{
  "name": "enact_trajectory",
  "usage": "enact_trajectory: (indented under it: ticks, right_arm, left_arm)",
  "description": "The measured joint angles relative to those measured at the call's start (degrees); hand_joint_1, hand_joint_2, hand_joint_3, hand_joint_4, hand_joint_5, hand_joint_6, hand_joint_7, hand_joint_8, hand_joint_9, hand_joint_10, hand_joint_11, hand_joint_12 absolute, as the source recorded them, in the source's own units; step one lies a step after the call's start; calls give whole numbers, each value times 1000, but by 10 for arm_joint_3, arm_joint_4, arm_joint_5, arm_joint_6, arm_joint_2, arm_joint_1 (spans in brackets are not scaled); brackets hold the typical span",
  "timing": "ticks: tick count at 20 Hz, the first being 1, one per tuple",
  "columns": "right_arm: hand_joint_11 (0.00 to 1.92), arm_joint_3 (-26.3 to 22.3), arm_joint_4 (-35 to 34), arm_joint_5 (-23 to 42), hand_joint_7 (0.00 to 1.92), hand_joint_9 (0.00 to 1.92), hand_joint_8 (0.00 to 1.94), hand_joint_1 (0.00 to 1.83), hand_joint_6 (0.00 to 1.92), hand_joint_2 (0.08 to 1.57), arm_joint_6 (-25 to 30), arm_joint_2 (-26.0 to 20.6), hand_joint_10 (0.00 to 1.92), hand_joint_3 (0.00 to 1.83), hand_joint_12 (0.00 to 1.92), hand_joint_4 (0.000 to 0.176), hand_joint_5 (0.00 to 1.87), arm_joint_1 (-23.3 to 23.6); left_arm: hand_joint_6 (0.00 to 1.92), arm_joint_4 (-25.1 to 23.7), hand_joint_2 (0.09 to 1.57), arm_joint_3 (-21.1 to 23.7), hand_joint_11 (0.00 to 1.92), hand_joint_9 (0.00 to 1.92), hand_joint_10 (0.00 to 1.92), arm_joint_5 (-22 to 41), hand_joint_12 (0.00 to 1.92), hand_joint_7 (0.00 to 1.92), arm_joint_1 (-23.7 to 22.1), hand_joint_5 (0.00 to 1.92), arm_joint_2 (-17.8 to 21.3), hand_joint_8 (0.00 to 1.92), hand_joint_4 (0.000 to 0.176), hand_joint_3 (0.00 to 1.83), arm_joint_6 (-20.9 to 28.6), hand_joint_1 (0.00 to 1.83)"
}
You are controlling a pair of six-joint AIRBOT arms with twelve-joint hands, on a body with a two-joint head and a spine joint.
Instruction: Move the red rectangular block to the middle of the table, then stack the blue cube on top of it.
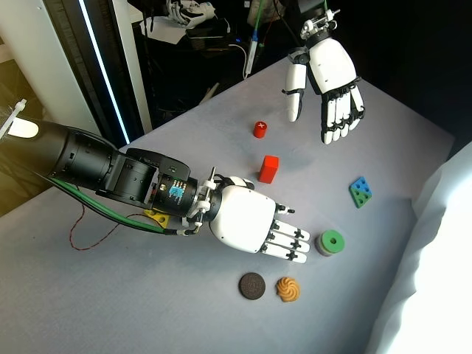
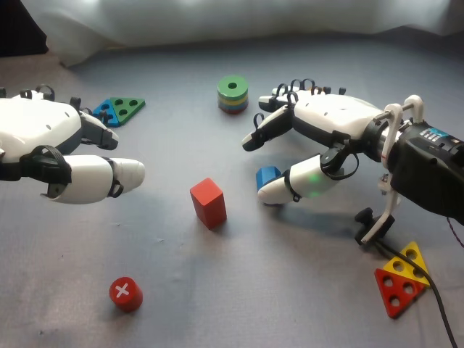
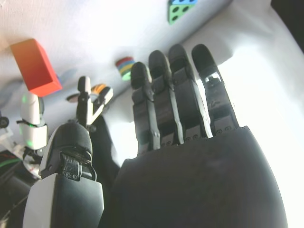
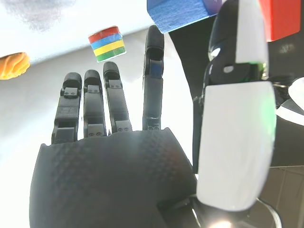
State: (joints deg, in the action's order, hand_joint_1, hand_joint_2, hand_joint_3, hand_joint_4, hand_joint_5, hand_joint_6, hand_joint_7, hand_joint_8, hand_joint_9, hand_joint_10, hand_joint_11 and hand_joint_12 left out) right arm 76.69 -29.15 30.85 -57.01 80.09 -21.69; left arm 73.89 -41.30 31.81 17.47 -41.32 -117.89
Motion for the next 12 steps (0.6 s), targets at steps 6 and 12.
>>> enact_trajectory:
  ticks: [6,12]
  right_arm:
    - [0,15,0,-19,187,0,14,923,20,825,3,4,0,0,0,0,819,3]
    - [0,18,5,-63,173,0,5,912,14,837,-16,4,0,3,0,0,814,16]
  left_arm:
    - [4,9,1283,0,20,432,5,0,832,508,-3,528,0,4,0,1,-10,77]
    - [5,14,1294,0,38,454,9,1,841,527,-3,539,0,7,0,4,-10,73]
